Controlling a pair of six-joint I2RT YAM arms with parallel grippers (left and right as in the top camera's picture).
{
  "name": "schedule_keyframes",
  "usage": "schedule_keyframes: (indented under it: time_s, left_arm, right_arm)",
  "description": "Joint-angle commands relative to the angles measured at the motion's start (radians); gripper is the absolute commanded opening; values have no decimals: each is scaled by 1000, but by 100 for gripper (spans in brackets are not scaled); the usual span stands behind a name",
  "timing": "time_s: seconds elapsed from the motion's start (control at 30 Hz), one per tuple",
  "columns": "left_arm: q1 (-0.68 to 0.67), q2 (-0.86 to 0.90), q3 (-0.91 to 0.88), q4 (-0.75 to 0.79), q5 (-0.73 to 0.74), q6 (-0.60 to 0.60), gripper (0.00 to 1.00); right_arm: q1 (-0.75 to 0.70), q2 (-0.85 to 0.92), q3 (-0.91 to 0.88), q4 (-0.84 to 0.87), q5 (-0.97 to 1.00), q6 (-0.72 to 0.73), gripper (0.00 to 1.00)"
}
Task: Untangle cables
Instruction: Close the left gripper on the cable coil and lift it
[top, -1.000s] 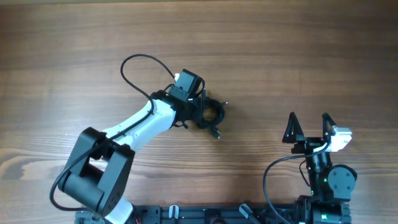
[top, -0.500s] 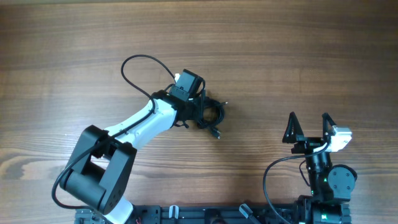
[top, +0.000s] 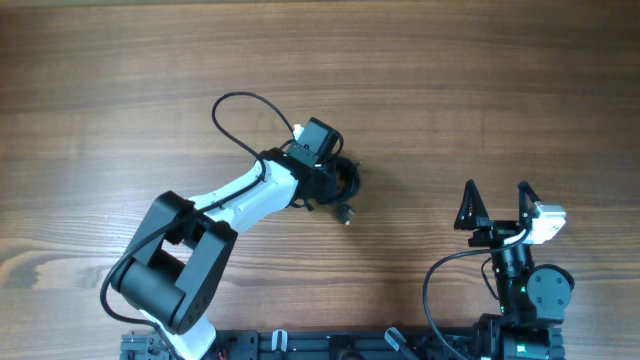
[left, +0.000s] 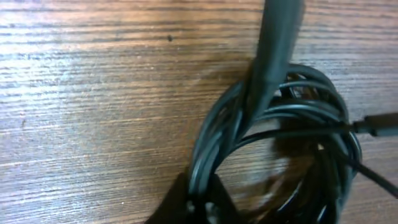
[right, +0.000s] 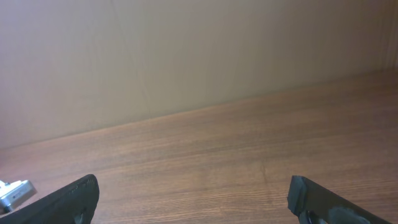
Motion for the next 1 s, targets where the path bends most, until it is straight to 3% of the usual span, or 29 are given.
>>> schedule_keyframes:
  time_s: [0.0,0.17,0.23,0.33,0.47,0.5,0.6,0.73,0.77,0.83,0.9,0.97]
  left_arm:
    - [8,24,-1,-10,-74,-4,4]
    - [9,-61,15,-68,-89,-20,4]
    - [9,-113,21,-118,-153,-111,4]
    - [15,-192,21,-246,-245,-414,4]
    - [29,-231,21,-407,-171,-893,4]
    - [28,-231,19,-415,-127,-988,10]
    - [15,-230,17,-409,-47,-1145,9]
    - [-16,-228,17,-382,-62,-1226,9]
    - [-20,-228,17,-382,-64,-1239,13]
    - [-27,-228,17,-379,-71,-1228,31]
    - [-30,-228,17,-380,-80,-1155,73]
    - [-30,-228,17,-380,-79,-1030,89]
  right_arm:
    - [3,-10,-1,5,-20,5,100]
    - [3,-10,-1,5,-20,5,100]
    - [3,-10,-1,5,-20,5,100]
    - [3,-10,-1,5,-20,5,100]
    - [3,-10,-1,5,-20,5,100]
    - [3,-10,-1,5,-20,5,100]
    - [3,-10,-1,5,-20,5,100]
    - [3,-10,-1,5,-20,5,100]
    - [3,-10,-1,5,-20,5,100]
    - [3,-10,-1,5,-20,5,100]
    - [3,-10,-1,5,-20,5,100]
    - [3,-10,-1,5,-20,5,100]
